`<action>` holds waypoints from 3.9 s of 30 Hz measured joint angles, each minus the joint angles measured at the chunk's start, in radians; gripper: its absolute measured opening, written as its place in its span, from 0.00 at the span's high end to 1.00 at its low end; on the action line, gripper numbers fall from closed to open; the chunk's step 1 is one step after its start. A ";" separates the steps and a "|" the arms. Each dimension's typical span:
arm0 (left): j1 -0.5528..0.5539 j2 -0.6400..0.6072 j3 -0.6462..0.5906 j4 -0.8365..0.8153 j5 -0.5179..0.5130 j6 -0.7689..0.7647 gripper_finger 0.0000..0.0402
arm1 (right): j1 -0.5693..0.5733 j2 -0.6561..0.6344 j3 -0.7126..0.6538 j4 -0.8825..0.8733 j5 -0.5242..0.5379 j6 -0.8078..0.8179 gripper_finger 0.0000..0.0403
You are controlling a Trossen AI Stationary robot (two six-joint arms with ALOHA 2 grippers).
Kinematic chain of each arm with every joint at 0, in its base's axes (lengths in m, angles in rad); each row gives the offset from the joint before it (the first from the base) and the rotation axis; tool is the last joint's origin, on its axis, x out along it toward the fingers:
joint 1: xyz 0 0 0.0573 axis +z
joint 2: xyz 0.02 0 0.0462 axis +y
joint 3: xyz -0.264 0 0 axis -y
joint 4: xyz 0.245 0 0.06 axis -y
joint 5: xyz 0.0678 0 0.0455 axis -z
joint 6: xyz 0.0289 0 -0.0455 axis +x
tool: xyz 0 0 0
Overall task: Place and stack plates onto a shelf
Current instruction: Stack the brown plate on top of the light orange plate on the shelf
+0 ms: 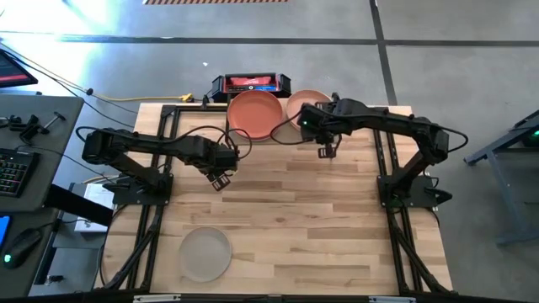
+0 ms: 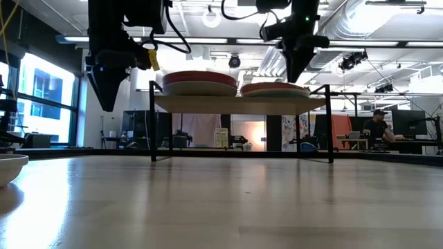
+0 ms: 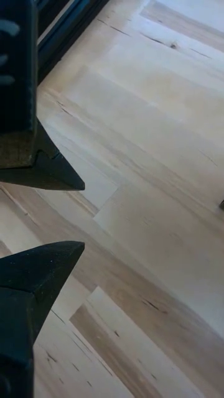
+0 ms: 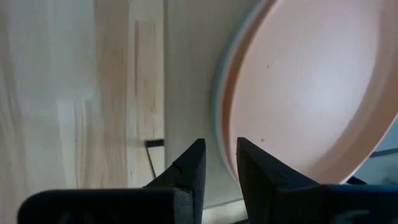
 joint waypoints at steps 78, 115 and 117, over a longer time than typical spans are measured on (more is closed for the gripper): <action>-0.001 0.000 0.000 0.003 -0.018 -0.012 0.67 | -0.055 0.052 0.000 0.116 -0.004 0.153 1.00; -0.001 0.000 0.000 -0.002 -0.017 0.013 0.67 | -0.052 0.062 0.077 0.086 -0.138 0.159 1.00; -0.001 0.000 0.000 -0.002 -0.017 0.013 0.67 | -0.053 0.071 0.077 0.086 -0.133 0.154 1.00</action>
